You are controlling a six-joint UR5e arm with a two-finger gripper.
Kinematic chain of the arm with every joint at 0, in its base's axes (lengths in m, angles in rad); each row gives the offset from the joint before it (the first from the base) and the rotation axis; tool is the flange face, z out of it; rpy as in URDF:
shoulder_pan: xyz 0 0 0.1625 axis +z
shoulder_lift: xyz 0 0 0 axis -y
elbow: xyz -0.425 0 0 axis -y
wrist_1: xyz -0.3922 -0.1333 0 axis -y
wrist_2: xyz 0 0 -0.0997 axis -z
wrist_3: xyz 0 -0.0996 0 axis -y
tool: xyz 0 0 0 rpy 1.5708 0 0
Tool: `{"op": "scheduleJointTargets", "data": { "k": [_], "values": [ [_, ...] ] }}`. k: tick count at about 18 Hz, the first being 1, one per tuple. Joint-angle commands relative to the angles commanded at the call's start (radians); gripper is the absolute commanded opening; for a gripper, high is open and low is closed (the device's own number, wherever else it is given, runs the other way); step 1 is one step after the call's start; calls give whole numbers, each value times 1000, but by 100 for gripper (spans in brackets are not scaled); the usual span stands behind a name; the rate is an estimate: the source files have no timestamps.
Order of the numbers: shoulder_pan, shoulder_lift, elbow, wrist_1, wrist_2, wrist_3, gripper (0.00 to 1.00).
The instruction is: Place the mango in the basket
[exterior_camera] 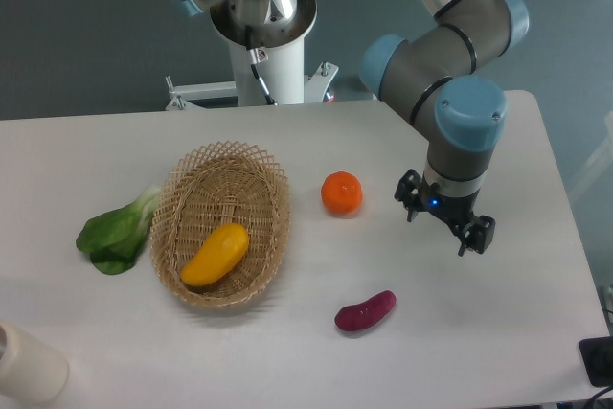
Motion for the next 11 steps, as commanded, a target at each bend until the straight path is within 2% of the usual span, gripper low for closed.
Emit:
{"op": "scheduleJointTargets", "data": {
  "k": [11],
  "values": [
    [15, -3, -9, 11, 8, 35, 100]
  ]
}}
